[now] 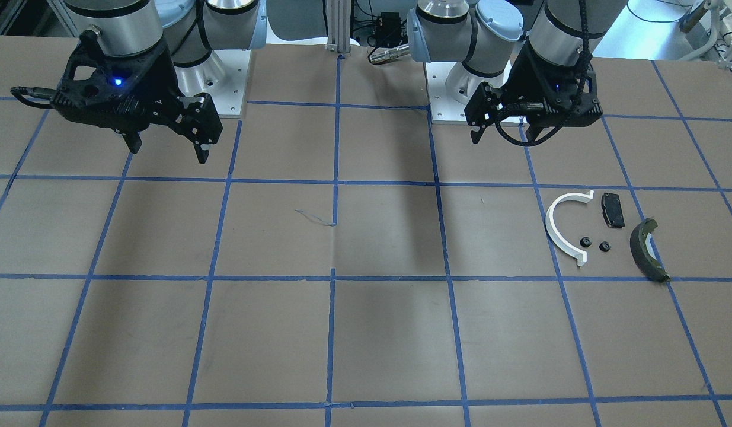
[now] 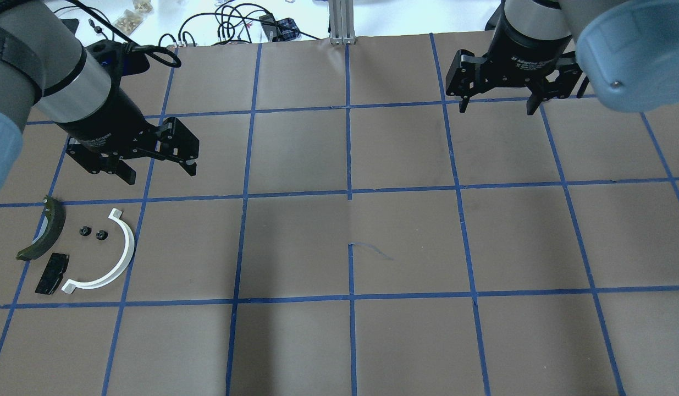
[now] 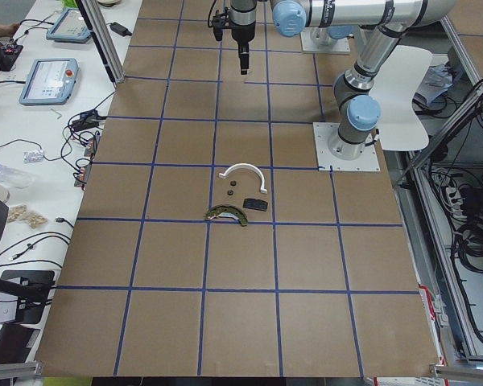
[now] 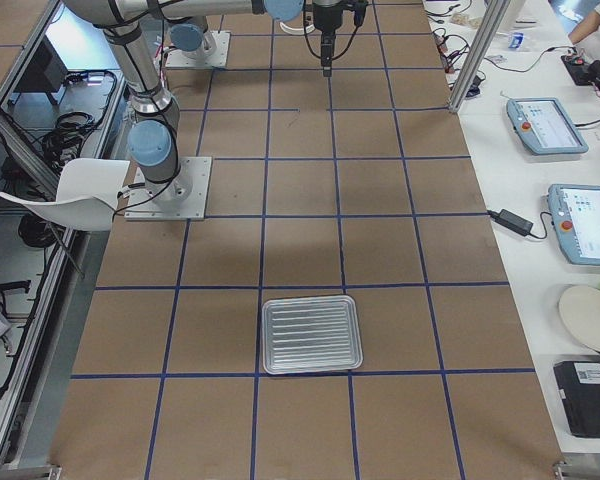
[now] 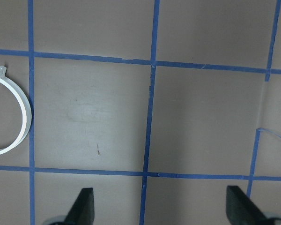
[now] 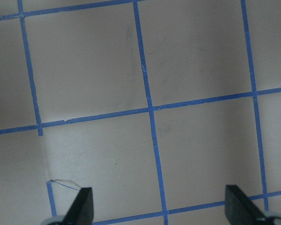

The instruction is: Place bearing gear from tray to pile

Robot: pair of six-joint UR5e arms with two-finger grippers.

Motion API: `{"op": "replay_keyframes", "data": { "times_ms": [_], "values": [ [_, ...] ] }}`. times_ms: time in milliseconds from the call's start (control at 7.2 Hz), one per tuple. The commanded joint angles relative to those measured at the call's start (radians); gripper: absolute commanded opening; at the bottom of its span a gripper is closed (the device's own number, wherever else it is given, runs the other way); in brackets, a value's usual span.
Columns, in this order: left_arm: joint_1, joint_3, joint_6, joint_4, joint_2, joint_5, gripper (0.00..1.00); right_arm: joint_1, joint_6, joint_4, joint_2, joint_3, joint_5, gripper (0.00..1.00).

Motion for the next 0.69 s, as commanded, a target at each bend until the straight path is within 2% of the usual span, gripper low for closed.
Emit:
{"op": "replay_keyframes", "data": {
  "times_ms": [0,556],
  "values": [
    [0.000,0.006,-0.002,0.002,0.002,0.006,1.00,0.001,0.001,0.000,0.000,-0.001,0.001,1.00],
    [-0.002,-0.006,-0.005,-0.007,0.005,0.012,1.00,0.001,-0.002,0.000,0.003,0.001,-0.001,1.00]
  ]
}}
